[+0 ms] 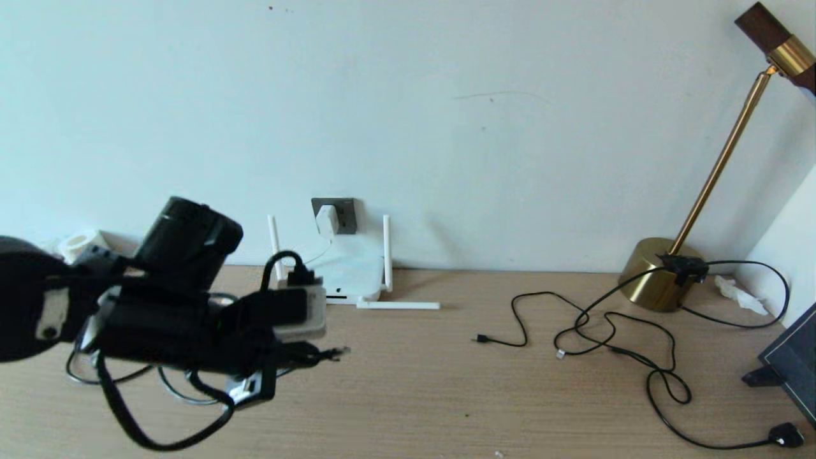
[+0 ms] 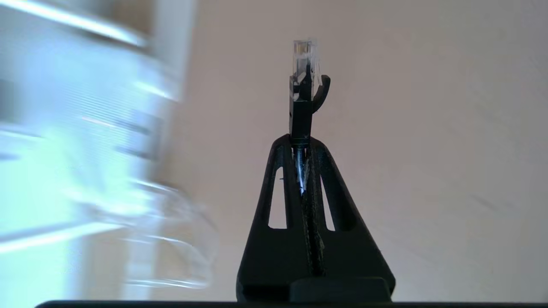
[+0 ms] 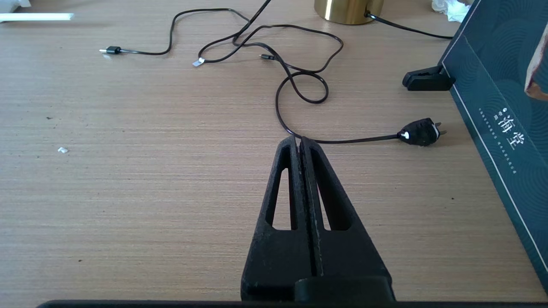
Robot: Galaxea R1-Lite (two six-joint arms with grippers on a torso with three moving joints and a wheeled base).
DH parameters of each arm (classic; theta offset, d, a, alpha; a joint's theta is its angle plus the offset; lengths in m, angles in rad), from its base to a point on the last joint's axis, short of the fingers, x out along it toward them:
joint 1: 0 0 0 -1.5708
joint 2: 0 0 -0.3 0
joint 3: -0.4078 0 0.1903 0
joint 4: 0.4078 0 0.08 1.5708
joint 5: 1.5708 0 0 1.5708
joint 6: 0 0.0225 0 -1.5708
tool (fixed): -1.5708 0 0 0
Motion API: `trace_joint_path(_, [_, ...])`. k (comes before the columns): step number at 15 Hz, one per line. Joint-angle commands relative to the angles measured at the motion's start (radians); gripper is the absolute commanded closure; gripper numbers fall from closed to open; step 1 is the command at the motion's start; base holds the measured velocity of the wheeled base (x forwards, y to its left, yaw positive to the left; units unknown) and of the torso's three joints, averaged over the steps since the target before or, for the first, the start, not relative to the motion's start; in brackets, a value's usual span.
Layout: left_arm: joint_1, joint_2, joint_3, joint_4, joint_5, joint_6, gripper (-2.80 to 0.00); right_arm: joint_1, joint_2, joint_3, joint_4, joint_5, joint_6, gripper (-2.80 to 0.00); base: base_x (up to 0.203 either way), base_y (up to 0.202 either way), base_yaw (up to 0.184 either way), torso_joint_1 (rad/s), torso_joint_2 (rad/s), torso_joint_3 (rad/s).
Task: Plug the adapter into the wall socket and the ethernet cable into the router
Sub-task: Hand it to the other hand
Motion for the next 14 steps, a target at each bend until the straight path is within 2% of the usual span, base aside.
trace_joint_path(1, [-0.019, 0.03, -0.149, -0.001, 0.014, -0.003, 0.0, 0.0, 0.0, 0.001, 0.001, 0.003, -0.019, 0.0, 0.0, 0.0, 0.0, 0.0, 0.0, 0.0])
trace_joint_path(2, [-0.031, 0.035, -0.194, 0.004, 0.039, -0.005, 0.0, 0.0, 0.0, 0.002, 0.001, 0.0, -0.046, 0.0, 0.0, 0.0, 0.0, 0.0, 0.0, 0.0])
trace_joint_path(3, [-0.047, 0.037, -0.226, 0.012, 0.074, -0.006, 0.0, 0.0, 0.0, 0.002, 0.001, -0.003, -0.038, 0.0, 0.0, 0.0, 0.0, 0.0, 0.0, 0.0])
trace_joint_path(5, [-0.11, 0.039, -0.318, 0.048, 0.115, -0.007, 0.0, 0.0, 0.0, -0.019, 0.0, 0.008, -0.015, -2.8, 0.0, 0.0, 0.0, 0.0, 0.0, 0.0])
trace_joint_path(7, [-0.172, 0.052, -0.4, 0.083, 0.155, -0.008, 0.0, 0.0, 0.046, -0.141, -0.001, 0.06, 0.014, -2.8, 0.0, 0.0, 0.0, 0.0, 0.0, 0.0])
trace_joint_path(9, [-0.247, 0.07, -0.446, 0.082, 0.173, -0.007, 0.0, 0.0, 0.206, -0.275, -0.001, 0.169, 0.09, -2.8, 0.0, 0.0, 0.0, 0.0, 0.0, 0.0])
trace_joint_path(10, [-0.29, 0.075, -0.464, 0.078, 0.195, -0.007, 0.0, 0.0, 0.311, -0.341, -0.002, 0.255, 0.154, -2.8, 0.0, 0.0, 0.0, 0.0, 0.0, 0.0])
trace_joint_path(12, [-0.377, 0.071, -0.472, 0.062, 0.236, -0.002, 0.0, 0.0, 0.522, -0.45, -0.021, 0.502, 0.314, -2.8, 0.0, 0.0, 0.0, 0.0, 0.0, 0.0])
trace_joint_path(14, [-0.457, 0.076, -0.476, -0.044, 0.298, 0.0, 0.0, 0.001, 0.693, -0.507, -0.094, 0.747, 0.415, -2.8, 0.0, 0.0, 0.0, 0.0, 0.0, 0.0])
